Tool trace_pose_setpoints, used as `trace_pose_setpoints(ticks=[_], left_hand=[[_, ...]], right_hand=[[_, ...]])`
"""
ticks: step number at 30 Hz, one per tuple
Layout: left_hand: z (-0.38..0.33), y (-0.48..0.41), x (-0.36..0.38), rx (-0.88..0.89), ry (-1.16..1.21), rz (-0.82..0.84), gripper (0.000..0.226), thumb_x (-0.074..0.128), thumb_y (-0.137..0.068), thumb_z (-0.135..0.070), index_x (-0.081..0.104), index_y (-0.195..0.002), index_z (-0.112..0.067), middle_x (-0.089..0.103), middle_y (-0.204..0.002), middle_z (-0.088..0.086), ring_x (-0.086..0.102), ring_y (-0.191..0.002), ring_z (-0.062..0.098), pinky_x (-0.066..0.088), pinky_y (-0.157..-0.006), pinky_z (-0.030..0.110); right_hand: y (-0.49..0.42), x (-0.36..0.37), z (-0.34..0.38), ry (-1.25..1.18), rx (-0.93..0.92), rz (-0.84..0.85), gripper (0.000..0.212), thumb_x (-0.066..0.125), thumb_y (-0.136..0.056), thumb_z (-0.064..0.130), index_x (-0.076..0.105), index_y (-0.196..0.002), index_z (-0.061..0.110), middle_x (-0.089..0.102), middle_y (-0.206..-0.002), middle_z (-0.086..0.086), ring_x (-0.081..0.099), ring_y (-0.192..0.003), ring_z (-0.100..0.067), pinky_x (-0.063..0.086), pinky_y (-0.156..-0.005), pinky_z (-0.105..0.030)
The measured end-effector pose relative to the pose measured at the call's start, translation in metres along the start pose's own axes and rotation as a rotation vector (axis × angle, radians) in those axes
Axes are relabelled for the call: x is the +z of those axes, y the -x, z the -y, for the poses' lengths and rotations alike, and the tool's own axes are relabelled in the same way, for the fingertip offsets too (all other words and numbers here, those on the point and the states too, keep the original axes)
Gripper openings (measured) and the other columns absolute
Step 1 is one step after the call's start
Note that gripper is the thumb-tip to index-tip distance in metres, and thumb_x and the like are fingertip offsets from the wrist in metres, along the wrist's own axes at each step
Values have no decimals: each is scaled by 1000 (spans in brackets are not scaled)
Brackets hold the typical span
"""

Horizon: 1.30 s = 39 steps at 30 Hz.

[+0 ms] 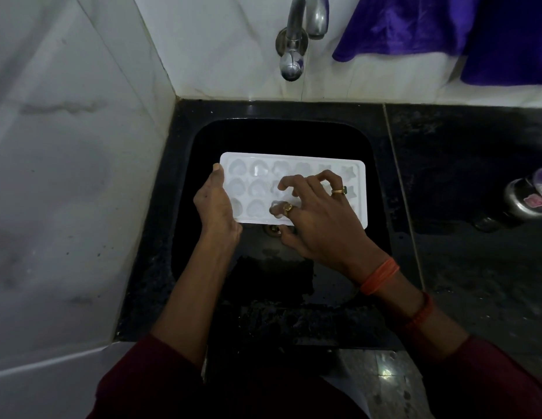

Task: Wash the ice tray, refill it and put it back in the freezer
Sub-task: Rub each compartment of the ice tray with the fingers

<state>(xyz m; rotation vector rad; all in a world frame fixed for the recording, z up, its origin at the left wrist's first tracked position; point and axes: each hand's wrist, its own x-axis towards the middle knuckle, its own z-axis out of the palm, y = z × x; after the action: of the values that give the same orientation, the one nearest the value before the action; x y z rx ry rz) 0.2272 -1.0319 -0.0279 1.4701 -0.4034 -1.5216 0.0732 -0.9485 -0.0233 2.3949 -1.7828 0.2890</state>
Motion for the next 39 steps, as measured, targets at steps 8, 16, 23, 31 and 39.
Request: trace_pose_setpoints(ticks=[8,16,23,31,39], left_hand=[[5,-4,-1,2,11,1,30,60,-103,-38,71,-110,-12,77,-106,10,76,-88,29,61,-55,34],[7,-8,-1,3,14,15,37,60,-102,-40,72,-116,-8,78,-107,11,77,-91,31,62,-58,36],[7,-9,-3,5,5,-2,36,61,-102,-40,72,-115,-10,77,-107,9,77,-91,29,62,-57,35],[11,-13,-4,12,15,3,35,60,-102,-40,72,-115,-10,78,-108,11,77,-92,30,63,-60,37],[13,-17,-7,7,10,10,37,60,-102,-41,72,-116,-10,78,-108,11,76,-94,32,64,-63,40]], right_hand=[[-1,-2,-1,2,1,1,22,67,-77,32,74,-98,29,56,-132,-1,57,-111,-22,30,-102,-47],[1,0,2,24,24,36,24,62,-80,35,73,-99,27,54,-134,-3,55,-115,-26,27,-101,-45],[0,-3,1,48,39,11,25,65,-78,39,74,-99,27,54,-134,-1,55,-115,-22,27,-103,-45],[0,-3,2,89,6,38,26,61,-82,38,73,-101,26,53,-137,-6,55,-117,-24,25,-109,-48],[-1,-3,2,80,32,20,27,66,-78,43,75,-99,28,55,-135,-5,55,-118,-24,22,-113,-48]])
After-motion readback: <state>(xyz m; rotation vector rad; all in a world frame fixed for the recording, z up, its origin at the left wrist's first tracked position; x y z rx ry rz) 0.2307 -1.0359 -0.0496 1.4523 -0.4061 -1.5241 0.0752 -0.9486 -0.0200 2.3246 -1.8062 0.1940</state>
